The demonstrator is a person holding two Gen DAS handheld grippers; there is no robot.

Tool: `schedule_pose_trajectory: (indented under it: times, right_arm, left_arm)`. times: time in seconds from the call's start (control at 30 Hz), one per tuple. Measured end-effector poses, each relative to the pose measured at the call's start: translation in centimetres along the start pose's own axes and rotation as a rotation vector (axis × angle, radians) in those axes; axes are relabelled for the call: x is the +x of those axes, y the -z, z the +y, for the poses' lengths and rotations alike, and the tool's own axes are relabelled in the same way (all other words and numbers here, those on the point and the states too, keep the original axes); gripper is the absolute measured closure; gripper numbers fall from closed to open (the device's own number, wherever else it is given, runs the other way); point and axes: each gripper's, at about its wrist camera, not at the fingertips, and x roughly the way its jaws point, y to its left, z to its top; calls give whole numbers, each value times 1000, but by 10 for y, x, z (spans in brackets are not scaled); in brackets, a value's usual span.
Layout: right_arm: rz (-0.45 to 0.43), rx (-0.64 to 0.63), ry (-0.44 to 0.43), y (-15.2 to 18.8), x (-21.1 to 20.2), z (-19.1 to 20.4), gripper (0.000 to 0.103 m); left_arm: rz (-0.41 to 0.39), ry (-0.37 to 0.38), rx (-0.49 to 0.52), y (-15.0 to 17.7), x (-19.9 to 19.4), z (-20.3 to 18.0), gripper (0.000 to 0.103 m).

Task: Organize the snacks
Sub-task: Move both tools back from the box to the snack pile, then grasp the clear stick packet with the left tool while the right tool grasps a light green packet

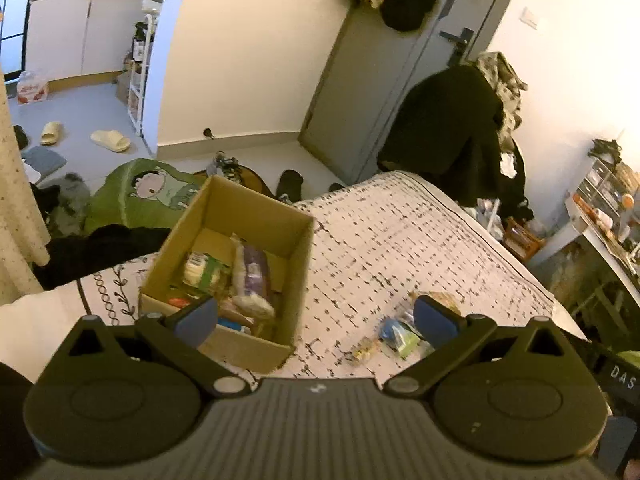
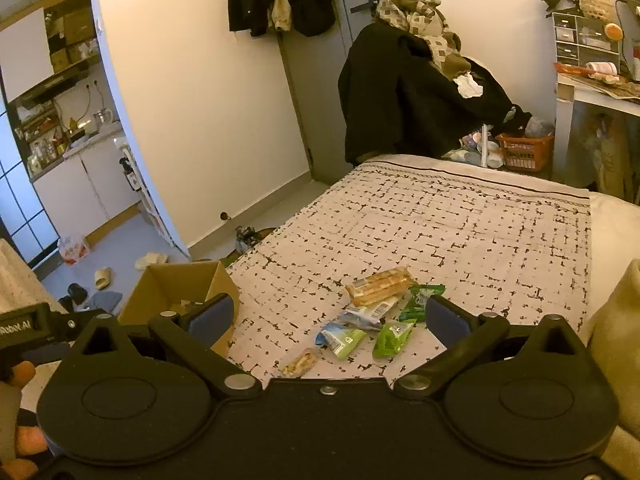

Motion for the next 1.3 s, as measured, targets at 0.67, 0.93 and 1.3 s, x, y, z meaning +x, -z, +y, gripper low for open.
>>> schedule_pose_trajectory:
  times: [0.67,0.93,1.3]
  right_arm:
    - [155,5,-24,-19,46,-43,0]
    - [175,67,-32,-13,66,-63,1]
    - [278,145,-31,-3,108,-82,27]
  left_arm:
    - [51,-5,-1,29,35,-35,0]
    - [44,18,23,41,56,-51,1]
    - [83,41,1,53,104,-69,5]
